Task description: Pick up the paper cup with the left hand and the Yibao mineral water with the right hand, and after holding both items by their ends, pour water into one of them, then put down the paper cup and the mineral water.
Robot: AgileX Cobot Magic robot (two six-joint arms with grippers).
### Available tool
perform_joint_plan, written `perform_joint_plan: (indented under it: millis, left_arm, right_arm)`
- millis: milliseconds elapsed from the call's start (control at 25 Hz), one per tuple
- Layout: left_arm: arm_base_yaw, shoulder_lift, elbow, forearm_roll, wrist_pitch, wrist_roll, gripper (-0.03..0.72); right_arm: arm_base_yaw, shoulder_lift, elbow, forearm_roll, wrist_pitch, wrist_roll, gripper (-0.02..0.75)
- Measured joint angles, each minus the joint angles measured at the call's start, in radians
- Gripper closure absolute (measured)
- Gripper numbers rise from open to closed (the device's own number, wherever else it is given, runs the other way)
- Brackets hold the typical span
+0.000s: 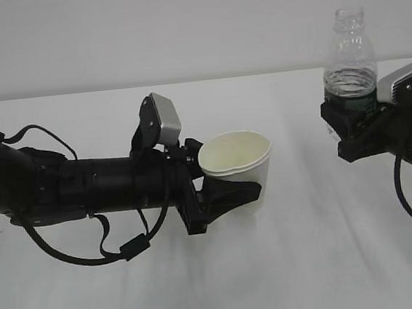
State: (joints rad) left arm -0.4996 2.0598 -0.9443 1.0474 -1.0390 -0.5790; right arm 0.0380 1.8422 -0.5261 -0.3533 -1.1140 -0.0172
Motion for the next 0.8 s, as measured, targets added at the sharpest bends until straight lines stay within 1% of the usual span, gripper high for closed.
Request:
perform_joint_plan:
  millis: [480,800]
  left_arm:
    - [0.000,0.003,0.000,0.000,-0.006,0.000,0.215]
    - [0.000,0.003,0.000,0.000,-0.031,0.000,0.229]
  right_arm:
    - [0.000,0.000,0.000,-0.027,0.000,-0.131,0.274]
    - [0.000,0.000,-0.033,-0.056,0.000,-0.162,0.274]
